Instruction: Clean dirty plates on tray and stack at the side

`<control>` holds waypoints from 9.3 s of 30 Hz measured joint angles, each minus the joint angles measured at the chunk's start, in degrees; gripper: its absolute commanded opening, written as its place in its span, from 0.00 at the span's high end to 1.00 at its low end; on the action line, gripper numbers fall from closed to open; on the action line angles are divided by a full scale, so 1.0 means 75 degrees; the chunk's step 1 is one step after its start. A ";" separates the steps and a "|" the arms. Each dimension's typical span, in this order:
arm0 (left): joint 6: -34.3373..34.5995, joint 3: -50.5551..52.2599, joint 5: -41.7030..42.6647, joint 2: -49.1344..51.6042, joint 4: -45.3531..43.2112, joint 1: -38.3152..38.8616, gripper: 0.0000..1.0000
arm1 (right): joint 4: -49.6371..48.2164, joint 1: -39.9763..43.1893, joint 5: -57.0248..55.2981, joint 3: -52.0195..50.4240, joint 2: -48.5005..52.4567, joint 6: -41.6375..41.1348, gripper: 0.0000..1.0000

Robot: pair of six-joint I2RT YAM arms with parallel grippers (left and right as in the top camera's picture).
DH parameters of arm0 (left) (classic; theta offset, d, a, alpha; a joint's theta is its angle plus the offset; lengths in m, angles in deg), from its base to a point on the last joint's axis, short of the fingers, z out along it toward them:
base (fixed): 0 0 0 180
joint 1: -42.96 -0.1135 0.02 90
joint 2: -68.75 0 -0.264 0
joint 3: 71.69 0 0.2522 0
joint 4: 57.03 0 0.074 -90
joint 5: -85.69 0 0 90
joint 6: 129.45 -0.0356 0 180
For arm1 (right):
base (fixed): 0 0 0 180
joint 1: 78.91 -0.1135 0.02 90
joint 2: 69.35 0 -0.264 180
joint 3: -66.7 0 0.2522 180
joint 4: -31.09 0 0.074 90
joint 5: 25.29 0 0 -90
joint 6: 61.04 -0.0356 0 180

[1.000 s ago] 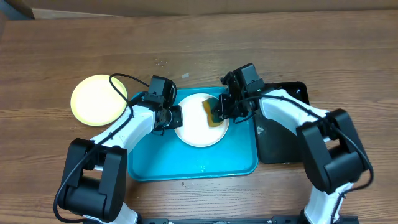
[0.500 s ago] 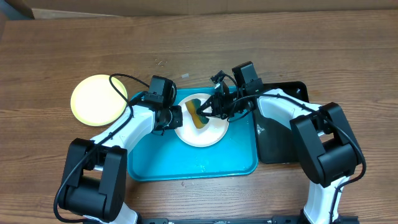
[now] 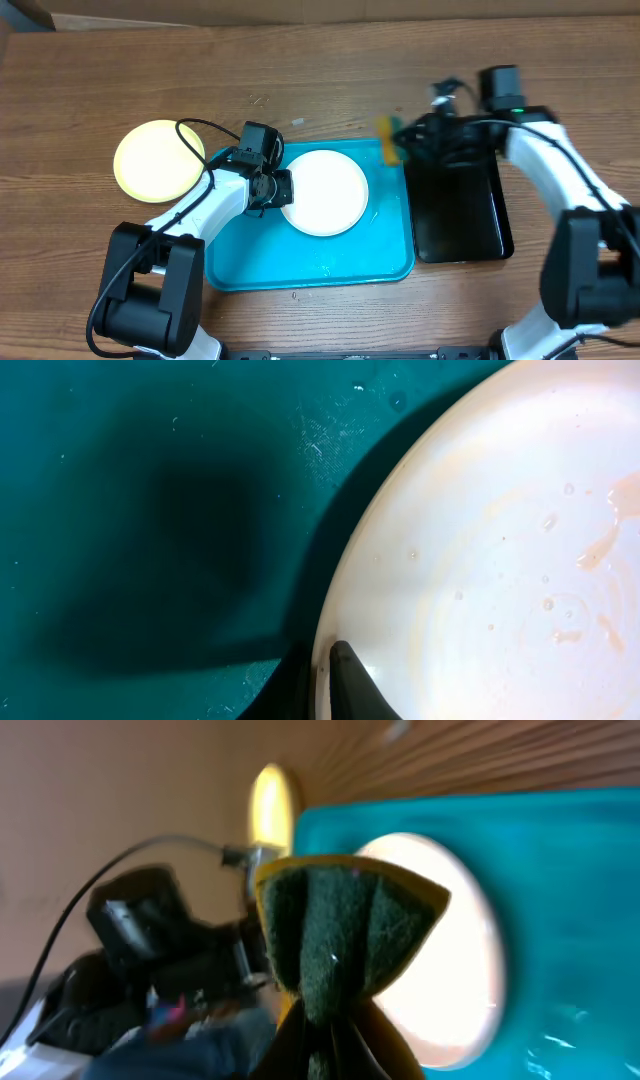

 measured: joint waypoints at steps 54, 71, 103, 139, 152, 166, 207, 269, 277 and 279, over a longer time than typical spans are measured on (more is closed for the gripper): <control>-0.0058 -0.0073 0.0195 0.0227 -0.0114 0.0000 0.96 | 0.2124 0.2704 -0.6735 0.1174 -0.0111 0.0644 0.00; -0.0542 -0.0647 -0.0688 -0.0836 0.0627 -0.0044 0.96 | 0.2124 0.2818 -0.6732 0.1174 -0.0111 0.0644 0.00; -0.1620 -0.1658 -0.5619 -0.0743 -0.2349 0.5954 0.96 | 0.2124 0.2818 -0.6732 0.1174 -0.0111 0.0641 0.00; -0.2996 -0.1696 -0.7294 -0.0370 -0.3532 0.6674 0.96 | 0.2124 0.2818 -0.6732 0.1174 -0.0111 0.0647 0.00; 0.0723 -0.1754 -0.0772 -0.2060 0.0087 0.0079 0.96 | 0.2127 0.2818 -0.6732 0.1174 -0.0111 0.0647 0.00; 0.0898 -0.1749 -0.0242 -0.1679 0.1352 -0.5112 0.96 | 0.2130 0.2815 -0.6729 0.1174 -0.0111 0.0644 0.00; -0.1282 -0.2020 0.2113 -0.0670 0.0597 -0.4555 0.00 | 0.2124 0.2815 -0.6735 0.1174 -0.0111 0.0644 0.00; -0.1282 -0.2025 0.2320 -0.0679 0.0685 -0.4299 0.00 | 0.2119 0.0268 -0.7644 0.1172 -0.5461 0.0831 0.00; -0.1282 -0.2025 0.2323 -0.0679 0.0688 -0.4299 0.00 | 0.1527 -0.0536 -0.8215 0.1070 -0.7769 0.1070 0.00; -0.1282 -0.2025 0.2323 -0.0679 0.0685 -0.4299 0.00 | 0.1107 -0.0533 -0.8297 0.0819 -0.8422 0.1110 0.00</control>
